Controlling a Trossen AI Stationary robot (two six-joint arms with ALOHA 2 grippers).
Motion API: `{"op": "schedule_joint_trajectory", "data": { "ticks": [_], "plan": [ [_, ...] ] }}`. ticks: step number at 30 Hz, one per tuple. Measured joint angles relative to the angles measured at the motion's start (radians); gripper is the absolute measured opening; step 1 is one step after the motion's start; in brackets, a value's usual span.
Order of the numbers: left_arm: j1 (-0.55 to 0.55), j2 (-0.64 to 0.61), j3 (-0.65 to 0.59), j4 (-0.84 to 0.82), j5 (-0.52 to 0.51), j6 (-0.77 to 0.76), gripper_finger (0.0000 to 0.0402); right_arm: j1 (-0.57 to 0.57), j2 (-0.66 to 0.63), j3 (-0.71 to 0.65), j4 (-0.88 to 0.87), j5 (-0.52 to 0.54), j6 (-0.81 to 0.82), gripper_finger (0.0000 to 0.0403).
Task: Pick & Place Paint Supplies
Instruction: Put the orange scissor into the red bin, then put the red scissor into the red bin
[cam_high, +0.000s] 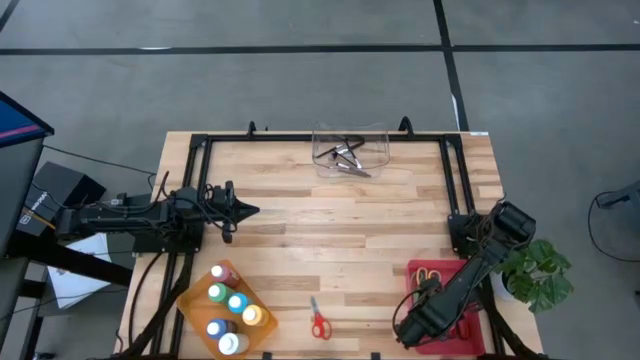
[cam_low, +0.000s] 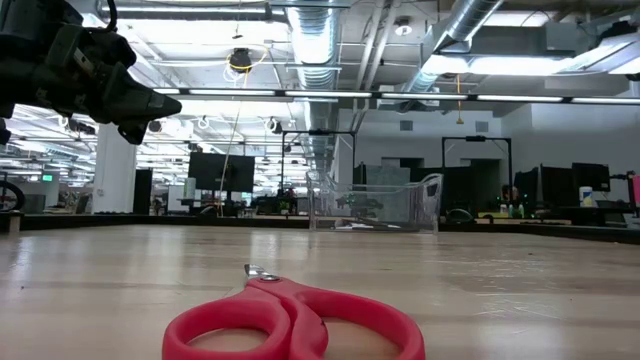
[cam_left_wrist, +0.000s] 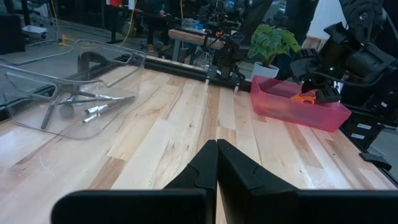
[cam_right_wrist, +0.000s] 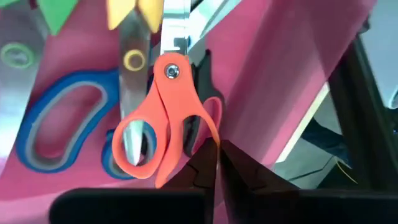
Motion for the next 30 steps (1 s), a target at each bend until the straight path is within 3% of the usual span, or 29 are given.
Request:
{"op": "schedule_joint_trajectory", "data": {
  "ticks": [4,10,14,18,24,30],
  "plan": [
    [0.0,0.0,0.0,0.0,0.0,0.0,0.0,-0.001,-0.003,0.0,-0.014,0.003,-0.015,0.0032],
    [0.0,0.0,0.0,0.0,0.0,0.0,0.0,-0.01,-0.003,0.002,-0.01,0.012,-0.12,0.0097],
    [0.0,0.0,0.0,0.0,0.0,0.0,0.0,-0.042,-0.025,0.056,-0.035,0.073,-0.215,0.0144],
    [0.0,0.0,0.0,0.0,0.0,0.0,0.0,-0.105,-0.069,0.155,-0.068,0.201,-0.257,0.0178],
    [0.0,0.0,0.0,0.0,0.0,0.0,0.0,-0.206,-0.076,0.335,0.01,0.458,-0.391,0.0186],
    [0.0,0.0,0.0,0.0,0.0,0.0,0.0,-0.307,0.081,0.456,0.175,0.475,-0.651,0.0166]
  ]
}}
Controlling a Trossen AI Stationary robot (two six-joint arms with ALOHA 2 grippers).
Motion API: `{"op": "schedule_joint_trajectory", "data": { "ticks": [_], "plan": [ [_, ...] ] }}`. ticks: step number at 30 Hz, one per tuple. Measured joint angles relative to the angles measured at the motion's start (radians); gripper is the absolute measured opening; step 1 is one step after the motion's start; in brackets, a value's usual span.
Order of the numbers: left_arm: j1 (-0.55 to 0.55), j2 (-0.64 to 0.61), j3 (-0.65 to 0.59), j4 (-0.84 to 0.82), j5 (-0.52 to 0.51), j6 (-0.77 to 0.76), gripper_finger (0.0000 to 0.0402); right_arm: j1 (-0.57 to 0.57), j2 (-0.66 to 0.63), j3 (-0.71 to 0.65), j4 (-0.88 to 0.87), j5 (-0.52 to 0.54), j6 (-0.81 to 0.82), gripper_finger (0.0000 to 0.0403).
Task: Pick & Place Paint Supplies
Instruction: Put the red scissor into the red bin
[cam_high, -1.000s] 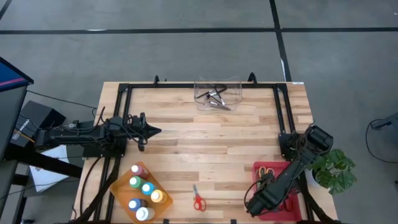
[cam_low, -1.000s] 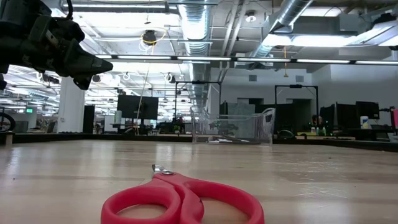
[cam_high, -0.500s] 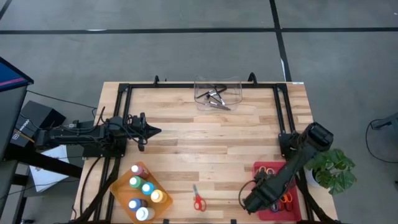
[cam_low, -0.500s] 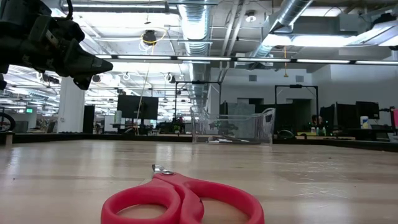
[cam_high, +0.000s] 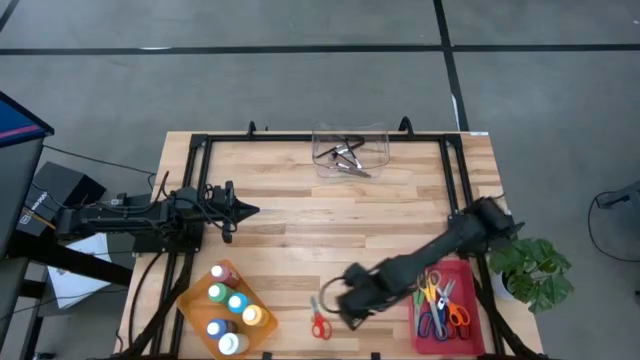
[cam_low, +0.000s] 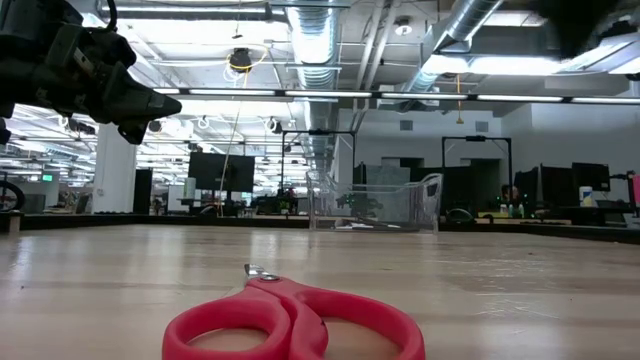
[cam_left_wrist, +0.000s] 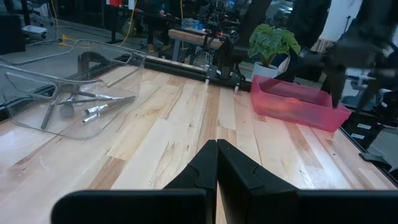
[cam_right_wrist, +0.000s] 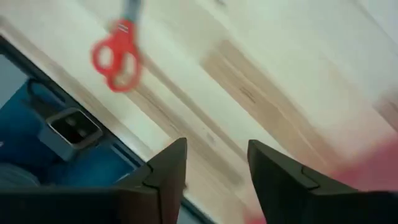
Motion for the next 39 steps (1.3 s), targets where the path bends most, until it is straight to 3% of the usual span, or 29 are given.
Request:
{"op": "schedule_joint_trajectory", "data": {
  "ticks": [8,14,31,34,39],
  "plan": [
    [0.0,0.0,0.0,0.0,0.0,0.0,0.0,-0.064,0.291,0.25,0.02,-0.064,-0.231,0.0147],
    [0.0,0.0,0.0,0.0,0.0,0.0,0.0,-0.058,0.426,0.43,0.013,-0.055,-0.312,0.0146],
    [0.0,0.0,0.0,0.0,0.0,0.0,0.0,-0.02,0.564,0.489,0.003,-0.015,-0.322,0.014],
    [0.0,0.0,0.0,0.0,0.0,0.0,0.0,-0.02,0.565,0.489,-0.012,0.021,-0.301,0.0107],
    [0.0,0.0,0.0,0.0,0.0,0.0,0.0,-0.02,0.566,0.486,-0.044,0.076,-0.287,0.0012]
  ]
}}
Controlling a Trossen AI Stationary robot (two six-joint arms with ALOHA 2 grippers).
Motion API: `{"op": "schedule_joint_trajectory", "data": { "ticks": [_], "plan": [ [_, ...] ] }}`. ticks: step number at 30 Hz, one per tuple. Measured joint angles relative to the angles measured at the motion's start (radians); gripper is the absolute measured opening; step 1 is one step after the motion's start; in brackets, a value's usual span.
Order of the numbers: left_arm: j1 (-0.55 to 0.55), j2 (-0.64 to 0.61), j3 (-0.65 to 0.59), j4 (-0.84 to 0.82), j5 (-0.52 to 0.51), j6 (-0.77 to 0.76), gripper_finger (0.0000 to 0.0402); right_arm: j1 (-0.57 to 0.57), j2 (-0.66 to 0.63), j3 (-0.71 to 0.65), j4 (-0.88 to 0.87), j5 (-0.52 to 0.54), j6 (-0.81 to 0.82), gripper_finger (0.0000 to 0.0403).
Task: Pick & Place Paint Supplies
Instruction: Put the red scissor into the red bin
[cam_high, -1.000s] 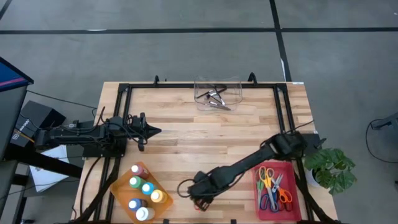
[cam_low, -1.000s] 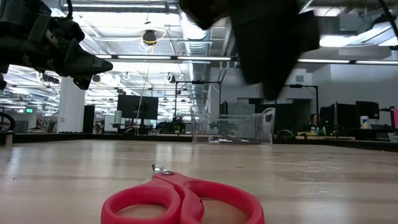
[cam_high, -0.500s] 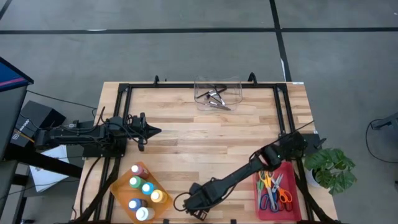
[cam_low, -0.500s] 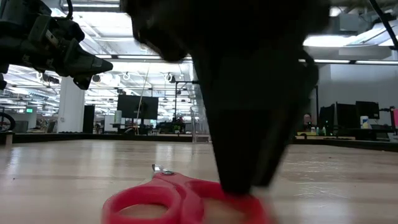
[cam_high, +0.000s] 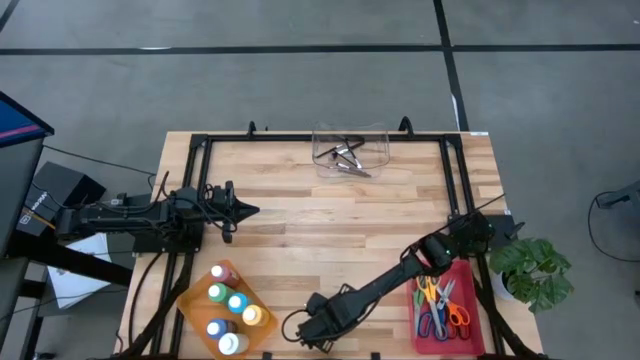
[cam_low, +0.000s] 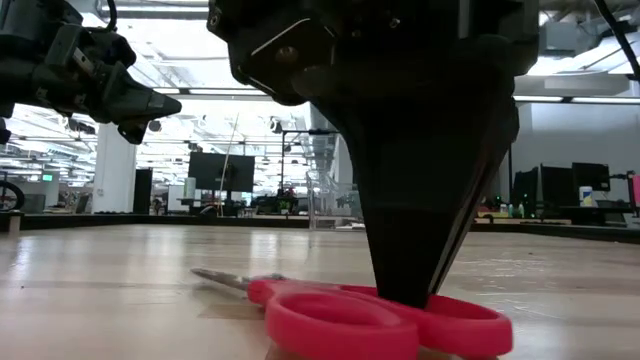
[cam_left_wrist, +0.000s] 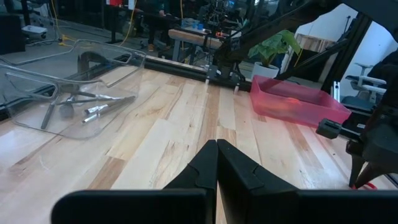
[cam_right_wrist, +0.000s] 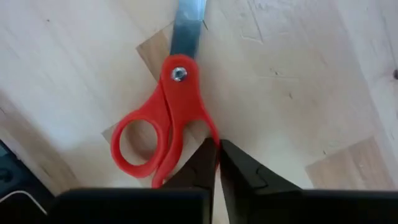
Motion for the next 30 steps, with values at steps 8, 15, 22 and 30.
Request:
{"op": "schedule_joint_trajectory", "data": {
  "ticks": [8,15,22,30],
  "plan": [
    [0.0,0.0,0.0,0.0,0.0,0.0,0.0,-0.009,-0.009,-0.01,-0.081,0.05,-0.028,0.0004],
    [0.0,0.0,0.0,0.0,0.0,0.0,0.0,-0.011,-0.086,-0.014,-0.171,0.107,-0.028,0.0002],
    [0.0,0.0,0.0,0.0,0.0,0.0,0.0,-0.013,-0.178,-0.014,-0.311,0.135,0.001,0.0001],
    [0.0,0.0,0.0,0.0,0.0,0.0,0.0,0.026,-0.362,-0.061,-0.402,0.134,0.162,0.0]
  ]
}}
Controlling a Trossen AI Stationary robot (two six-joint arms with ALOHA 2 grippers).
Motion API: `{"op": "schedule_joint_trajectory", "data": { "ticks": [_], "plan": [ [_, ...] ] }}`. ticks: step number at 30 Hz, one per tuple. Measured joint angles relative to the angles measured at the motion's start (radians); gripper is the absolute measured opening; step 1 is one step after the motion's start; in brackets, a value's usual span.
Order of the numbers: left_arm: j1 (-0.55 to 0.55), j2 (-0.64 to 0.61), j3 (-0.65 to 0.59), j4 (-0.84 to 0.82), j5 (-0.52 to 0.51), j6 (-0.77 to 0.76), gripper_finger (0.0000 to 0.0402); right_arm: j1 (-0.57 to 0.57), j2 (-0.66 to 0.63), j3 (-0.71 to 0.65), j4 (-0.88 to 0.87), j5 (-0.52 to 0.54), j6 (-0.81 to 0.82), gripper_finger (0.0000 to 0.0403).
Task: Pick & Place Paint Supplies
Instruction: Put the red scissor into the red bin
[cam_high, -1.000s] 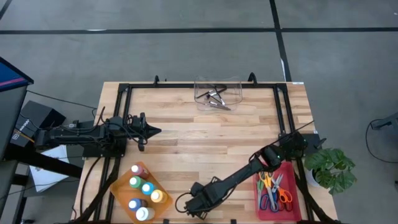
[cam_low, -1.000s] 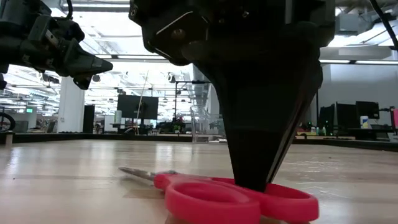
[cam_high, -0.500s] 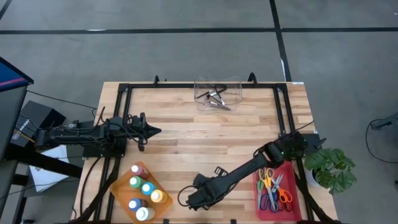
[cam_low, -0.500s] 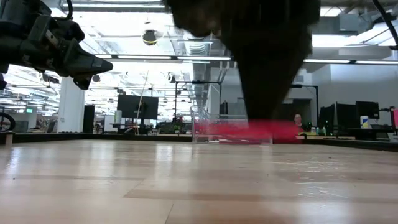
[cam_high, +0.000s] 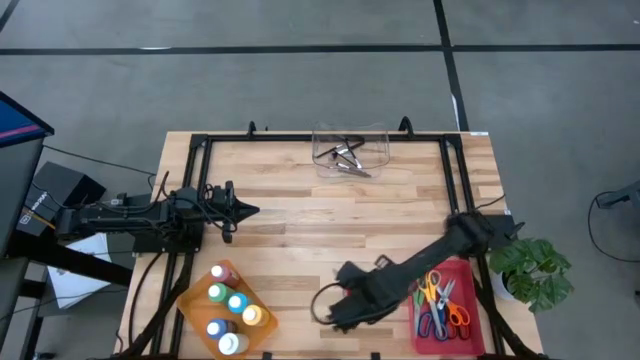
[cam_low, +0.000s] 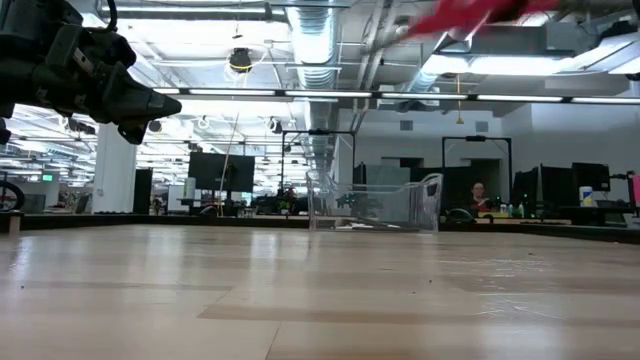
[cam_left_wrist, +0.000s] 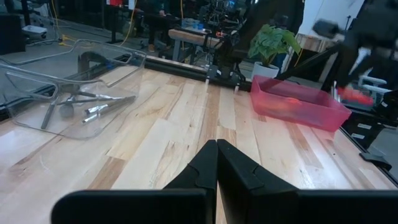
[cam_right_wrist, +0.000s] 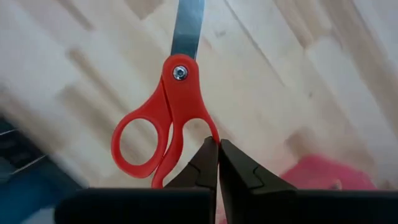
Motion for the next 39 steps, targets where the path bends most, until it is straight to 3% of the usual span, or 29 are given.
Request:
{"op": "schedule_joint_trajectory", "data": {
  "ticks": [6,15,19,27,39],
  "plan": [
    [0.0,0.0,0.0,0.001,0.0,0.0,0.0,0.054,-0.168,-0.187,0.0,-0.008,0.195,0.0],
    [0.0,0.0,0.0,0.0,0.0,0.0,0.0,0.223,-0.451,-0.578,-0.002,-0.185,0.642,0.0],
    [0.0,0.0,0.0,0.0,0.0,0.0,0.0,0.327,-0.519,-0.721,0.049,-0.28,0.85,0.0],
    [0.0,0.0,0.0,0.0,0.0,0.0,0.0,0.467,-0.535,-0.881,0.304,-0.355,1.015,0.0],
    [0.0,0.0,0.0,0.0,0.0,0.0,0.0,0.479,-0.438,-0.895,0.382,-0.478,1.031,0.0]
  ]
}}
